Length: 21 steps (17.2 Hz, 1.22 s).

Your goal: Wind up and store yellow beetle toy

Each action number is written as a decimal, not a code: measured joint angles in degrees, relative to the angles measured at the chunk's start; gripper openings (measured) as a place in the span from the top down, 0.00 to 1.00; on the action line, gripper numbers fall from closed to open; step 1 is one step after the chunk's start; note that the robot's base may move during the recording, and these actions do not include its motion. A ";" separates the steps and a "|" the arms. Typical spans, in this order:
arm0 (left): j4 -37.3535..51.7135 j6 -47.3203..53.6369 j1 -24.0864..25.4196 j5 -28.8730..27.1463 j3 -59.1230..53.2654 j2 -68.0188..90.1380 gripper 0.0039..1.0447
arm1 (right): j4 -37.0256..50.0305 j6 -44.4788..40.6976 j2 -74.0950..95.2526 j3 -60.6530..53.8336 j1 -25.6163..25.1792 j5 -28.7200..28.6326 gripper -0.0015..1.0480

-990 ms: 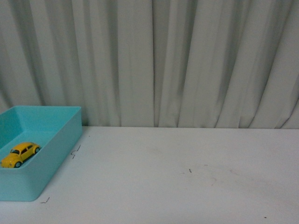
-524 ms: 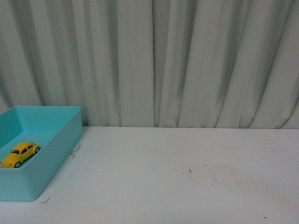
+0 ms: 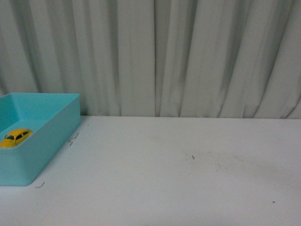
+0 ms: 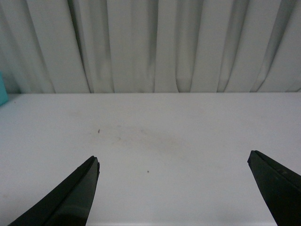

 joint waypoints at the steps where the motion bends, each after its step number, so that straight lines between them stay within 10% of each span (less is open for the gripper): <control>1: 0.02 -0.04 0.00 -0.02 0.00 0.00 0.06 | 0.00 0.00 0.00 0.00 0.00 0.00 0.06; 21: -0.22 -0.15 0.00 0.02 0.00 0.00 0.06 | -0.22 0.07 0.00 0.00 0.00 0.00 0.06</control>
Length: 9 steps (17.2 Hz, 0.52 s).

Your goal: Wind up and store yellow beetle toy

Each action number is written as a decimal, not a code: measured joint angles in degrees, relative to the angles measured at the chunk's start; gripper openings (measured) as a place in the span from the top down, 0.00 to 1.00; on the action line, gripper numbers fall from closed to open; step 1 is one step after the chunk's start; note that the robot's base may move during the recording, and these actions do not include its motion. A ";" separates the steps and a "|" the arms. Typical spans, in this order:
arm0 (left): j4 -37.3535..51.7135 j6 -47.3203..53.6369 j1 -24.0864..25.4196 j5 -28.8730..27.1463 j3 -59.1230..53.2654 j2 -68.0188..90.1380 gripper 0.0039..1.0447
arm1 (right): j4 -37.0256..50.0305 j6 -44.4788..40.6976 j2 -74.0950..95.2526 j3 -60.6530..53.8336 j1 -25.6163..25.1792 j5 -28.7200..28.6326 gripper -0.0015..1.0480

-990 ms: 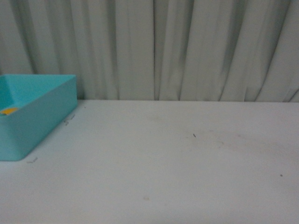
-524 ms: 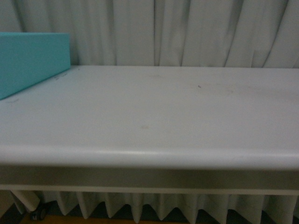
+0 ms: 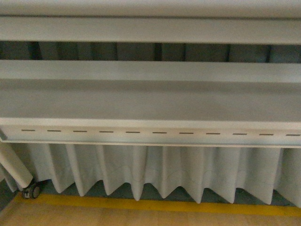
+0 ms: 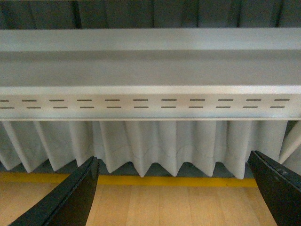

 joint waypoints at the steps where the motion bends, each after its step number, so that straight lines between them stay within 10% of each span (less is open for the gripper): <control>1: -0.04 -0.02 0.00 -0.09 0.00 0.00 0.06 | -0.02 -0.07 -0.02 0.00 0.00 -0.02 0.06; 9: 0.13 0.00 0.00 -0.02 0.00 0.00 0.06 | 0.09 0.09 0.00 0.00 0.00 0.02 0.06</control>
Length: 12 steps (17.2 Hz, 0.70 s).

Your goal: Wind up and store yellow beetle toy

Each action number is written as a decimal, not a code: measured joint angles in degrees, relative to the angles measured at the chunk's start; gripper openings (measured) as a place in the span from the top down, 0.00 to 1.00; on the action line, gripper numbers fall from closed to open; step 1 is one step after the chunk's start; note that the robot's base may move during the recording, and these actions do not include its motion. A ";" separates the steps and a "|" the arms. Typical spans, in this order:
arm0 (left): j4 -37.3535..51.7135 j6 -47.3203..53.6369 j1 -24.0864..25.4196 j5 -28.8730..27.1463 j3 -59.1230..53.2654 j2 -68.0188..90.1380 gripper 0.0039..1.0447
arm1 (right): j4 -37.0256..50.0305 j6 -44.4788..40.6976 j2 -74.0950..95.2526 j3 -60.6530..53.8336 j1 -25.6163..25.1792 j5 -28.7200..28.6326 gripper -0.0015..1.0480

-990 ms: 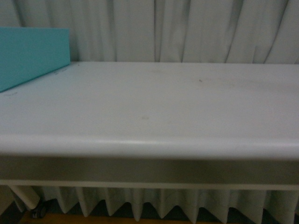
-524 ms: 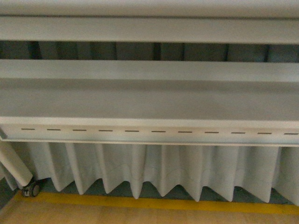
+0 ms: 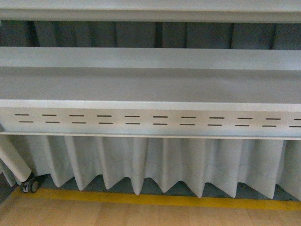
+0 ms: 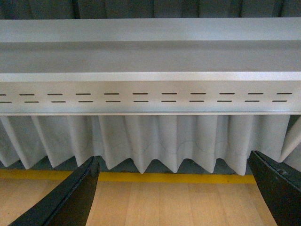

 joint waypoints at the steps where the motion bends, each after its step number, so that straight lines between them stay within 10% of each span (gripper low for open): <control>1: 0.00 0.00 0.00 0.00 0.00 0.00 0.06 | 0.00 0.00 0.00 0.00 0.00 -0.02 0.06; 12: 0.00 0.00 0.00 0.00 0.00 0.00 0.06 | 0.00 0.00 0.00 0.00 0.00 0.00 0.06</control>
